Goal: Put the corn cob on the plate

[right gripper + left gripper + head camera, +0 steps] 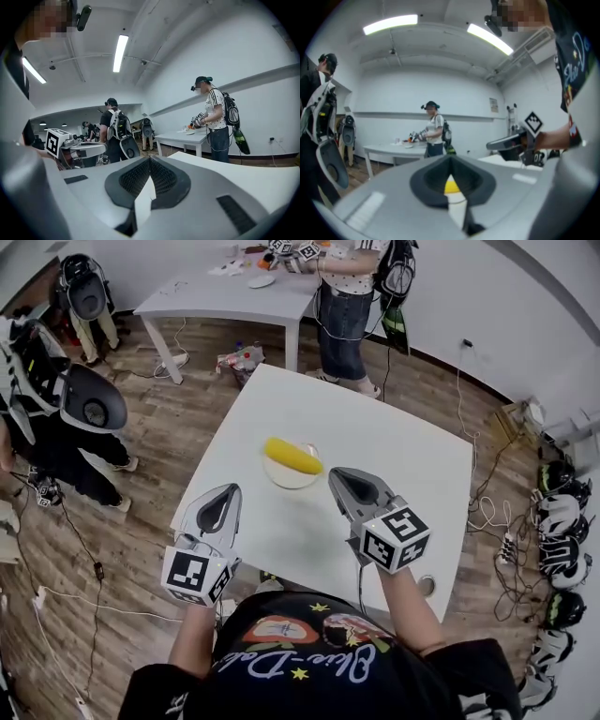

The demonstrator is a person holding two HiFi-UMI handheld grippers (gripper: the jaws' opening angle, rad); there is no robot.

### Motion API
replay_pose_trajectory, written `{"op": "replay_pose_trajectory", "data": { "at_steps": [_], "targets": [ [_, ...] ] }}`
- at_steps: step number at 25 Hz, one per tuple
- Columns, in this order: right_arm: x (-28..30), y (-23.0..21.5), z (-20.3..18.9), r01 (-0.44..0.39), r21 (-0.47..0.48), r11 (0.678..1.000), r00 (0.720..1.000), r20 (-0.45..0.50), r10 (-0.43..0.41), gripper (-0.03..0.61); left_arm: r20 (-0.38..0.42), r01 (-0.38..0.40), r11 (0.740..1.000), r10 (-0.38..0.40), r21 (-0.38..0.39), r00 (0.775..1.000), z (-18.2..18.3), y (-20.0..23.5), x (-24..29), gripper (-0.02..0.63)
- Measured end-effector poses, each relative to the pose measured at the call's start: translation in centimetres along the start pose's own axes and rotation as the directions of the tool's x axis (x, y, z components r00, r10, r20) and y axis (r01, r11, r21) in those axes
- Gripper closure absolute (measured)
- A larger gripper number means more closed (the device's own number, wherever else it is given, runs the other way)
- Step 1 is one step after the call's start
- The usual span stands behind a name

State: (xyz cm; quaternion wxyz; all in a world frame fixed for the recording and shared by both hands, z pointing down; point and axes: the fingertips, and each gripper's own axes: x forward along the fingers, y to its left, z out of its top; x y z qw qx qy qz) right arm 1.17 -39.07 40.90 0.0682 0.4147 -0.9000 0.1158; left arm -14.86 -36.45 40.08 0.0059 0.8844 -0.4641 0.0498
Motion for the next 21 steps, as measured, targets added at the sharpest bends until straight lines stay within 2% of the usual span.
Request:
{"op": "replay_pose_trajectory", "data": {
  "at_steps": [11, 21],
  "targets": [
    [-1.0, 0.3, -0.4, -0.023, 0.051, 0.998, 1.000, 0.001, 0.023, 0.563, 0.007, -0.015, 1.000, 0.015, -0.019, 1.000, 0.5, -0.7, -0.5, 0.624],
    [-0.3, 1.4, 0.0, -0.051, 0.043, 0.998, 0.999, 0.011, 0.051, 0.563, 0.052, -0.037, 0.999, 0.038, -0.022, 0.998, 0.8, -0.1, -1.3, 0.624]
  ]
}}
